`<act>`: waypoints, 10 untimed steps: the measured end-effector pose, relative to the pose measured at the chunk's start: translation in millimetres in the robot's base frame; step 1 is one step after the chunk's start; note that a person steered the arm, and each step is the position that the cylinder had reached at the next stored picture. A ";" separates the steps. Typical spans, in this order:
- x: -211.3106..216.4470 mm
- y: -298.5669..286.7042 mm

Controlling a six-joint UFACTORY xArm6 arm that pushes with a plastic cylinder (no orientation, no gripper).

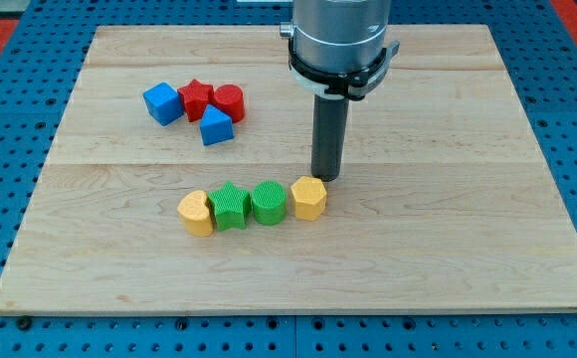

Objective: Push the green blocks slightly towards down

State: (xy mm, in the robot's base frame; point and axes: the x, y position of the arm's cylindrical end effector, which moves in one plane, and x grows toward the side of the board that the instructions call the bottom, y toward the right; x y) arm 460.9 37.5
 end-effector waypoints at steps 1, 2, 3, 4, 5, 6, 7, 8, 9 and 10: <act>-0.6 -1.0; -1.0 -1.0; -4.7 -1.0; -27.4 -1.9; -39.5 -1.7; -39.3 15.0; -39.3 15.1; -36.4 16.4; -6.2 -11.6; 11.5 -66.8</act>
State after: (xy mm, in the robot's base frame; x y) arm 472.4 -29.4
